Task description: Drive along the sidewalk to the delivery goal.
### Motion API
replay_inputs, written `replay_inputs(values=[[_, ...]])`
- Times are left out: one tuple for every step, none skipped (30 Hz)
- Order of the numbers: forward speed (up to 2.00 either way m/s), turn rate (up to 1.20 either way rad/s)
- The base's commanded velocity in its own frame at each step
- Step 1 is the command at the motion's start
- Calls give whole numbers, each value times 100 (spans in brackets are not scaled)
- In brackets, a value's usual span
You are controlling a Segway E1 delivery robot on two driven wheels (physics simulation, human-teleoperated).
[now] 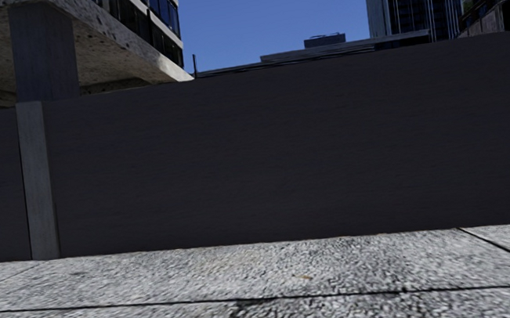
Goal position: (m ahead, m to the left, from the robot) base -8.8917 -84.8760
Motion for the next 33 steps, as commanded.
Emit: replay_inputs(values=[[134,-77],[134,-77],[134,-77],[134,-82],[134,-82],[134,-88],[134,-90],[135,-91],[135,-91],[135,-91],[135,-91],[135,-91],[135,-91],[135,-91],[135,-93],[135,-103],[135,-103],[135,-108],[135,-110],[135,-110],[135,-110],[135,-110],[135,-110],[135,-110],[135,-110],[135,-107],[135,-106],[135,-106],[135,-106],[135,-106],[135,-106],[135,-105],[135,-105]])
